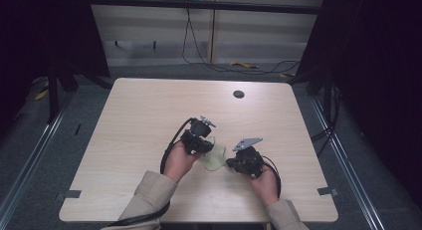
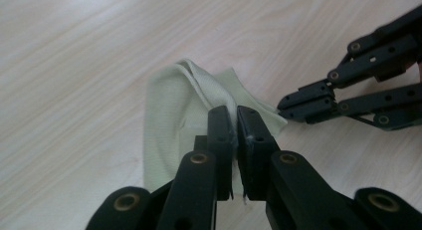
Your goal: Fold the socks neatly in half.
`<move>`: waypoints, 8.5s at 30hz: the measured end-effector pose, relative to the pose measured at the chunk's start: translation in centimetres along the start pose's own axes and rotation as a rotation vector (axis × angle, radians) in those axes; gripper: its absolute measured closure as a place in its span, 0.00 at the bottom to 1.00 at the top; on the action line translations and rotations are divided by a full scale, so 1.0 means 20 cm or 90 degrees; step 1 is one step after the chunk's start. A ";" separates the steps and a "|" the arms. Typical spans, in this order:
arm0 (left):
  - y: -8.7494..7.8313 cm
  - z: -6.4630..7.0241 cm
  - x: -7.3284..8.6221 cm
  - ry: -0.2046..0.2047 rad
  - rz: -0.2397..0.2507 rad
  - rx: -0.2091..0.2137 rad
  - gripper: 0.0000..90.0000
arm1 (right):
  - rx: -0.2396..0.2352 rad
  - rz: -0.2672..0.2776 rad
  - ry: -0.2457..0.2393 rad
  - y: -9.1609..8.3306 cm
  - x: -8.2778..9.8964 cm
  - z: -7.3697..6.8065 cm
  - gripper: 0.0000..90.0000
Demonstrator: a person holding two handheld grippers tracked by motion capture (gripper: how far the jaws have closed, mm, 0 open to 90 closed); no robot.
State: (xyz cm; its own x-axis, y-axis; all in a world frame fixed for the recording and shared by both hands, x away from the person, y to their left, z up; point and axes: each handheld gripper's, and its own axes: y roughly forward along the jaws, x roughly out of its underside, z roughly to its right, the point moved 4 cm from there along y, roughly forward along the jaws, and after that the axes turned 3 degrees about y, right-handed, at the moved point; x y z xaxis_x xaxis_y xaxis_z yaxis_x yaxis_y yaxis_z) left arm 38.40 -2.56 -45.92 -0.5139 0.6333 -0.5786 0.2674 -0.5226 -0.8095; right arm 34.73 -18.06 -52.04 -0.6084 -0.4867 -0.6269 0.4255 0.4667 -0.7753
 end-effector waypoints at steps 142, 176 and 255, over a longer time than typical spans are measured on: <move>-0.04 -0.15 0.21 -0.085 0.053 -0.013 0.71 | 0.014 0.029 0.057 -0.11 -0.27 -0.05 0.99; 0.30 0.06 0.04 0.012 0.002 -0.057 0.66 | 0.104 0.001 0.074 -0.12 -0.01 0.13 0.99; -0.24 -0.30 0.59 -0.087 0.106 -0.068 0.24 | 0.152 0.012 -0.008 -0.11 0.05 0.11 0.31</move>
State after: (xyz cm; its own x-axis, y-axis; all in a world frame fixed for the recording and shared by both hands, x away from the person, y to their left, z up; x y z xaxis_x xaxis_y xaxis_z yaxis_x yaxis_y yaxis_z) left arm 35.95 10.86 -49.50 -0.5591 0.4566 -0.6921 0.4382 -0.5459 -0.7141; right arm 34.65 -21.17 -51.21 -0.5910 -0.4899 -0.6409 0.5839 0.2884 -0.7589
